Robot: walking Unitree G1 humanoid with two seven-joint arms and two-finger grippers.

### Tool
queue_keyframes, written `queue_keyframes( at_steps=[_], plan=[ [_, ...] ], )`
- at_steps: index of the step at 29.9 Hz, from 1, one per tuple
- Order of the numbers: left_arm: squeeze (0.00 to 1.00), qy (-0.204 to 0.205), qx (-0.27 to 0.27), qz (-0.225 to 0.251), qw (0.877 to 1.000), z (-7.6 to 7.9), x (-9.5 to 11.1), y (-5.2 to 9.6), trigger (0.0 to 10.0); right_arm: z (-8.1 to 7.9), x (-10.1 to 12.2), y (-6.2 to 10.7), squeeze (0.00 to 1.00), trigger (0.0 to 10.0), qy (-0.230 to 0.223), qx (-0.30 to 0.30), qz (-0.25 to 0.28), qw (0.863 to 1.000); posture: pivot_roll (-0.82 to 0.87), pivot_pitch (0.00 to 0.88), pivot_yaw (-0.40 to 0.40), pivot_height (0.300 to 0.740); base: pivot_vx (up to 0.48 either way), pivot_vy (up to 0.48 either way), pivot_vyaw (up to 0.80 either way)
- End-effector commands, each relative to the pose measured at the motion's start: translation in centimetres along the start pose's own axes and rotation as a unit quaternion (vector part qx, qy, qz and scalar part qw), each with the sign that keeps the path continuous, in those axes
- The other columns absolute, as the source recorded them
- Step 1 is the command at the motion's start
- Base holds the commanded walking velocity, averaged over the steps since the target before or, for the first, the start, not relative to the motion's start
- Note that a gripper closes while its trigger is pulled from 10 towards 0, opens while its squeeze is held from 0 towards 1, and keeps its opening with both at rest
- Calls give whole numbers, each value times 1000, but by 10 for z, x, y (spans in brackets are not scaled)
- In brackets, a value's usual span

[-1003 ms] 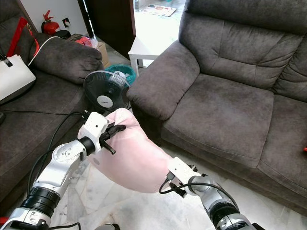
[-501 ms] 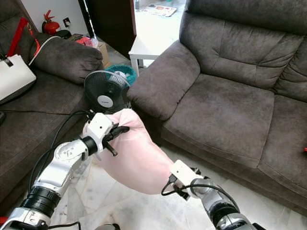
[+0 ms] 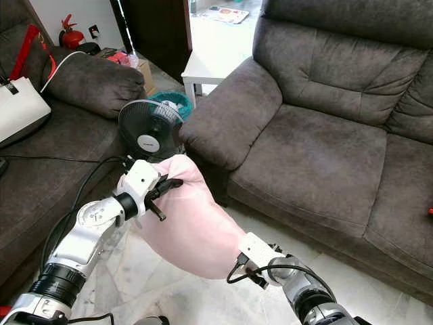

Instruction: Move the pillow to the sofa from floor

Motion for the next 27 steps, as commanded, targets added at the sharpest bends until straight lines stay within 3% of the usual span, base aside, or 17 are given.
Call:
queue_keyframes(
  at_steps=[1,14,27],
  plan=[
    [0,-28,-4,48,998,-1,28,-3,10000,-3,-1,-1,0,0,-2,4,0,1000,135,86,43,740,0,0,0],
    [0,-29,-6,51,998,1,30,-3,10000,-15,4,-3,0,0,-2,22,10,1000,142,94,44,740,0,0,0],
    [0,-29,-3,54,998,0,32,-4,10000,-13,6,-3,0,0,-3,17,16,1000,141,95,44,740,0,0,0]
  ],
)
Point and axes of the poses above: a point about 5 cm out from each wrist's last joint towards the gripper, its own y axis pointing back from the gripper into the wrist, its own x axis along the axis of the wrist's last joint, z = x × y, the point moved 5 cm from there along -y, pointing out of the wrist towards the gripper, and after that the axes turned 4 degrees about y, right-handed, at the moved point
